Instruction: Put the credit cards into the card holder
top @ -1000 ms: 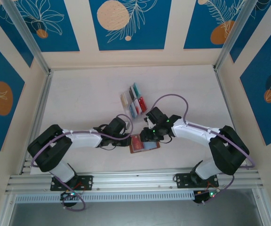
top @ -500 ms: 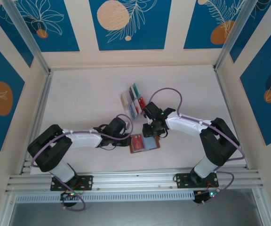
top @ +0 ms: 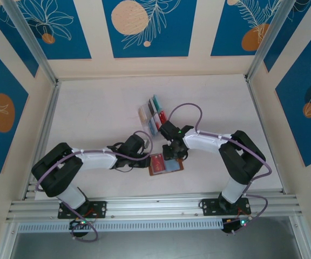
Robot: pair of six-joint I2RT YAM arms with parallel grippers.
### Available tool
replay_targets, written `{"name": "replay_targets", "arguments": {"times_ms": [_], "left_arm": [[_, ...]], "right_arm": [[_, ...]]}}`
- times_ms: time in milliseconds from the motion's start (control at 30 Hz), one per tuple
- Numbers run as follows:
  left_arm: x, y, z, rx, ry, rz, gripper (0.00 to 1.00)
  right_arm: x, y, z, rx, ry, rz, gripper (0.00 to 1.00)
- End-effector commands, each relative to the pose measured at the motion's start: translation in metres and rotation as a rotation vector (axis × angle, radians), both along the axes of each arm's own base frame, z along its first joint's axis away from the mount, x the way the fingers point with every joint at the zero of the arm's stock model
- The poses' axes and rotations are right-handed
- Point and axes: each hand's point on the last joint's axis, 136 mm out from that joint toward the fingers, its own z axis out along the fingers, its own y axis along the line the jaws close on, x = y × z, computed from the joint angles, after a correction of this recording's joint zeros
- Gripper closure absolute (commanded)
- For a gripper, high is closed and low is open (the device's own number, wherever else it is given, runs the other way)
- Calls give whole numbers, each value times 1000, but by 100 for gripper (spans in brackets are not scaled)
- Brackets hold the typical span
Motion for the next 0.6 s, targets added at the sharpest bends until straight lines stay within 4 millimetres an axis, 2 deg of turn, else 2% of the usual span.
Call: {"name": "replay_targets", "arguments": {"times_ms": [0, 167, 367, 567], "left_arm": [[-43, 40, -52, 198, 160, -17, 97], [-44, 41, -53, 200, 160, -19, 97], [-46, 44, -56, 206, 163, -16, 97], [-46, 44, -60, 202, 168, -5, 97]], "right_arm": [[-24, -11, -29, -82, 106, -45, 67], [-28, -12, -32, -105, 109, -61, 80], [-19, -8, -6, -72, 44, -52, 100], [-13, 2, 25, -23, -12, -29, 100]]}}
